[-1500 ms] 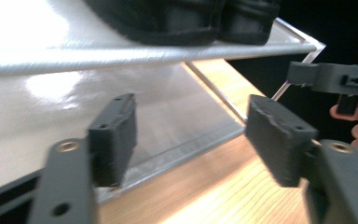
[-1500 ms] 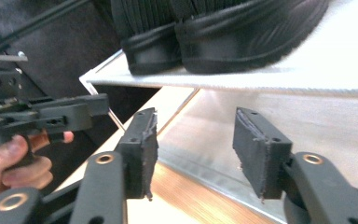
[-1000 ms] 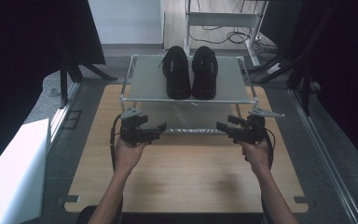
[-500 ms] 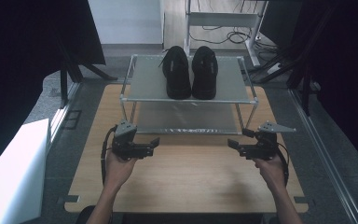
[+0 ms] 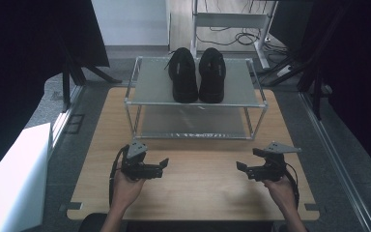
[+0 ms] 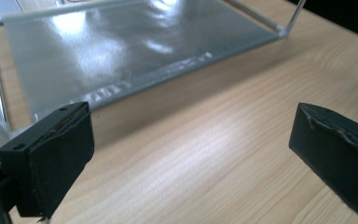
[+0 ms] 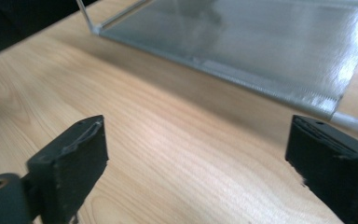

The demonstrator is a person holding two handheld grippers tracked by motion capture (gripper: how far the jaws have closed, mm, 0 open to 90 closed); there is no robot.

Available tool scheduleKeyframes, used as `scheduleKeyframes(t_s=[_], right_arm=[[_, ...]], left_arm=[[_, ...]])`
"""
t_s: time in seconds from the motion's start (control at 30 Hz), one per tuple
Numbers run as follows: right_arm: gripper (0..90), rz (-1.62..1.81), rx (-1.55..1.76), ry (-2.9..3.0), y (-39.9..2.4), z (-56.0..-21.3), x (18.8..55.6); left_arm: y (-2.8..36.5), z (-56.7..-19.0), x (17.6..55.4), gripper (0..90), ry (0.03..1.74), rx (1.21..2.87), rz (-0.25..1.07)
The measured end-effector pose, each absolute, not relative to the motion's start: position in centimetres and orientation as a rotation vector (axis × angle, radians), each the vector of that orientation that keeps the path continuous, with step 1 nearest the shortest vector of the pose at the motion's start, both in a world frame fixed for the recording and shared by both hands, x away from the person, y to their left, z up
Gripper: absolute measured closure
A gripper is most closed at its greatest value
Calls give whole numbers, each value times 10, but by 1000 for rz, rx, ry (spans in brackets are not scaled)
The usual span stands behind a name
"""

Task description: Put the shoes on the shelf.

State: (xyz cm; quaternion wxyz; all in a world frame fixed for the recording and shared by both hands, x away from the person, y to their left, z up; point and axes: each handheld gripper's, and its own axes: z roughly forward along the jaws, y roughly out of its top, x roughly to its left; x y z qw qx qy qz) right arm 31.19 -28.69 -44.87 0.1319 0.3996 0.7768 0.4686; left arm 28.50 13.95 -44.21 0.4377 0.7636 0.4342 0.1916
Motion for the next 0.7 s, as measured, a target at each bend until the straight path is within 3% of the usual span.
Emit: scheduleKeyframes(t_s=[0.23,0.7], right_arm=[[0,1308,1171,2308,-282,-471,308],[0,1119,1055,2462,-266,-504,305]], left_arm=[[142,-469,279,0,1081,1916,445],[122,-509,277,0,1086,2112,440]])
